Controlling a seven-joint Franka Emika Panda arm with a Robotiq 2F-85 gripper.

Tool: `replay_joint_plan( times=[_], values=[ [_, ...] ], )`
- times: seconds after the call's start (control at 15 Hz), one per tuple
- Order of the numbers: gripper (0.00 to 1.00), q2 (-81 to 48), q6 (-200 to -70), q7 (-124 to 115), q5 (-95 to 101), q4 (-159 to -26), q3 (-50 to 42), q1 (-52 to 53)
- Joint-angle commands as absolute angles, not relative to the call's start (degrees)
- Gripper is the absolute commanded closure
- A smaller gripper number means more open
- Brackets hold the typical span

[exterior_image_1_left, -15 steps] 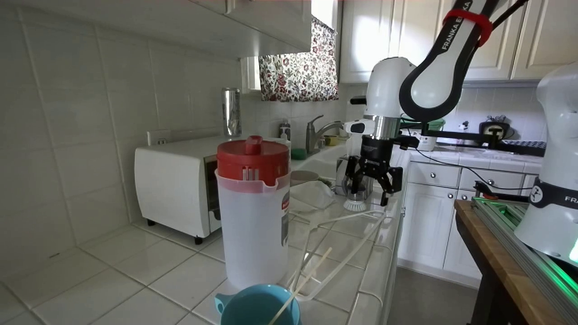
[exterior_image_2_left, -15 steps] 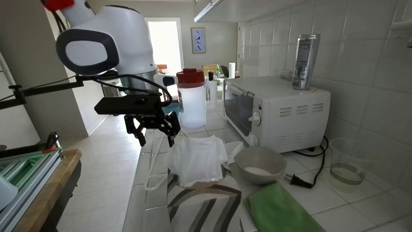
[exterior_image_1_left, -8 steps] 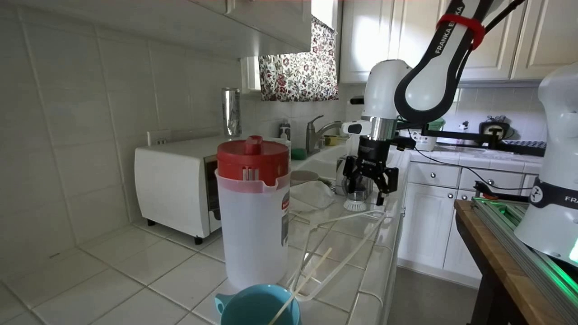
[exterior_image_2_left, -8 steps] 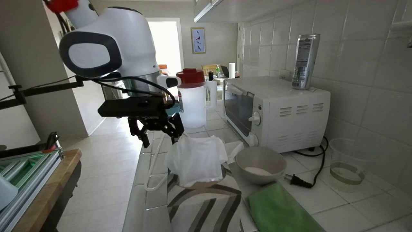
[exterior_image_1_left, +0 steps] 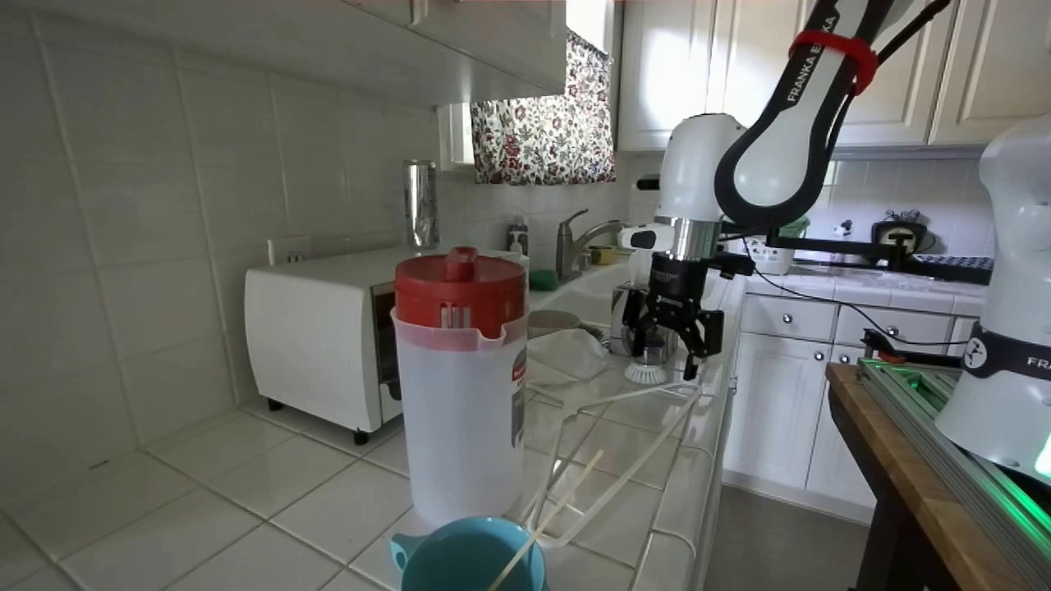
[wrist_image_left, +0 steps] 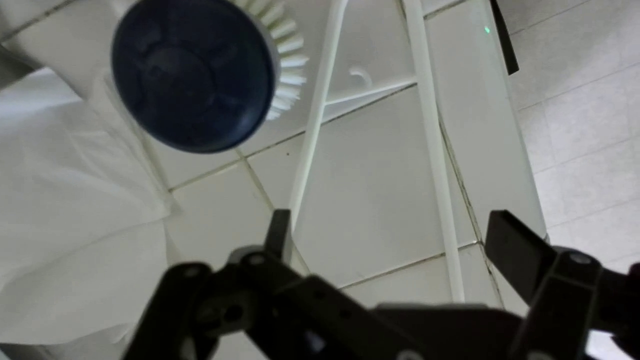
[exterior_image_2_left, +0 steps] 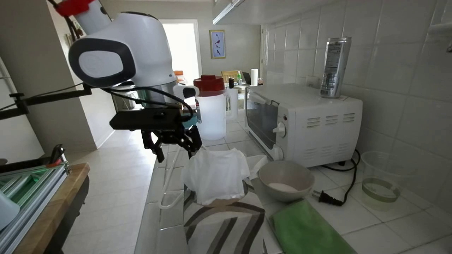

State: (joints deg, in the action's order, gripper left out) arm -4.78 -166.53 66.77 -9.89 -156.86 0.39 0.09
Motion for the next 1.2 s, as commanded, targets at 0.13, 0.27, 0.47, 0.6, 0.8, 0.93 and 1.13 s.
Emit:
replay_joint_plan(
  times=[0.13,0.27,0.47,0.6,0.8,0.93,1.13],
  values=[
    [0.0,-11.32,-172.59,70.04,-12.99,-153.7,6.58,-4.93],
    [0.0,-12.79,-174.79,68.96,-11.25,-153.14,8.35,-7.02],
    [0.0,-14.71,-176.78,65.88,-8.5,-152.46,9.21,-9.43],
    [0.0,-15.62,-176.83,63.95,-7.41,-152.11,10.12,-11.21],
    [0.0,-16.66,-177.29,61.64,-5.58,-151.74,10.89,-12.96],
    [0.0,-17.26,-177.52,60.42,-4.66,-151.45,11.52,-14.02],
    [0.0,-17.77,-178.16,57.97,-2.79,-151.24,11.15,-14.23]
  ],
)
